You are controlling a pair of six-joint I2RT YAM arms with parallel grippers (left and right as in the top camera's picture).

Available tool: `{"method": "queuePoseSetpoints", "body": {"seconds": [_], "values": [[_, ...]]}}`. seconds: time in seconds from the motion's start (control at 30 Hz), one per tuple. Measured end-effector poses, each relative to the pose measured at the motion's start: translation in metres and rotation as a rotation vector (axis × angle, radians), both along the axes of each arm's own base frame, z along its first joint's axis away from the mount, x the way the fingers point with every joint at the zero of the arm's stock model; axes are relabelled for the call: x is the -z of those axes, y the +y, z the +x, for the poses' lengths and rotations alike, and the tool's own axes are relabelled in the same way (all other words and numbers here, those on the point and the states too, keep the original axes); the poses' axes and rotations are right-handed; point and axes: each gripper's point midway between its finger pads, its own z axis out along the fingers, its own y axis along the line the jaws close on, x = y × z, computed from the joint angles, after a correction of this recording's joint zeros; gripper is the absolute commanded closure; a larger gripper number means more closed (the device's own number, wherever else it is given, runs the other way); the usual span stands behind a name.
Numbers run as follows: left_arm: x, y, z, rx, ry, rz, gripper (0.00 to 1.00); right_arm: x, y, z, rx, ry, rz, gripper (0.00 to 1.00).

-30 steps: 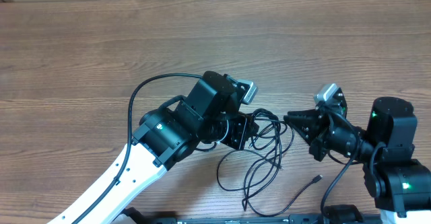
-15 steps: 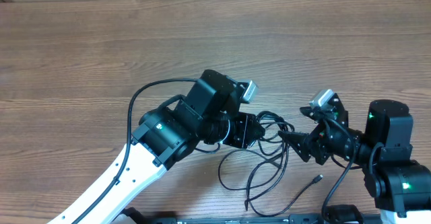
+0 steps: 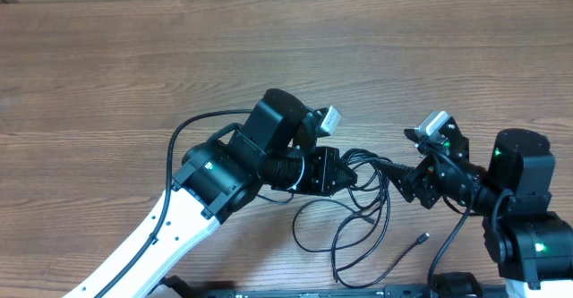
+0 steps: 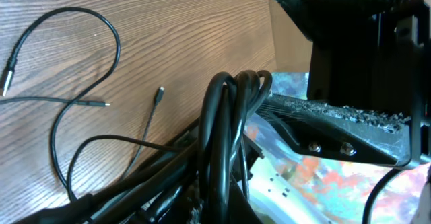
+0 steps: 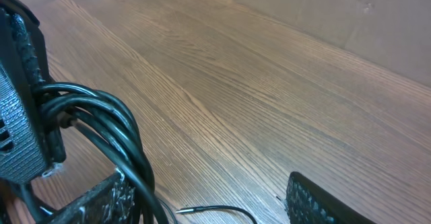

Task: Untangle cables

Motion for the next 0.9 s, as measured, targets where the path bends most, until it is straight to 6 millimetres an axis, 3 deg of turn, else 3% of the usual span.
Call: {"method": "queuePoseSetpoints", "body": {"seconds": [0.4,0.77,0.83,0.9], "values": [[-0.013,-0.008,-0.002,0.022,0.007,-0.065,0.96,-0.013,0.007,0.002,-0.042,-0.054,0.035,0.3],[-0.015,-0.009,-0.003,0.022,0.021,-0.076,0.96,-0.027,0.018,-0.002,-0.128,-0.121,0.065,0.37],[-0.015,-0.01,-0.004,0.025,0.027,-0.078,0.96,-0.029,0.021,-0.005,-0.153,-0.132,0.071,0.42],[-0.015,-0.01,-0.005,0.026,0.031,-0.079,0.96,-0.03,0.023,-0.007,-0.176,-0.137,0.079,0.53]]}}
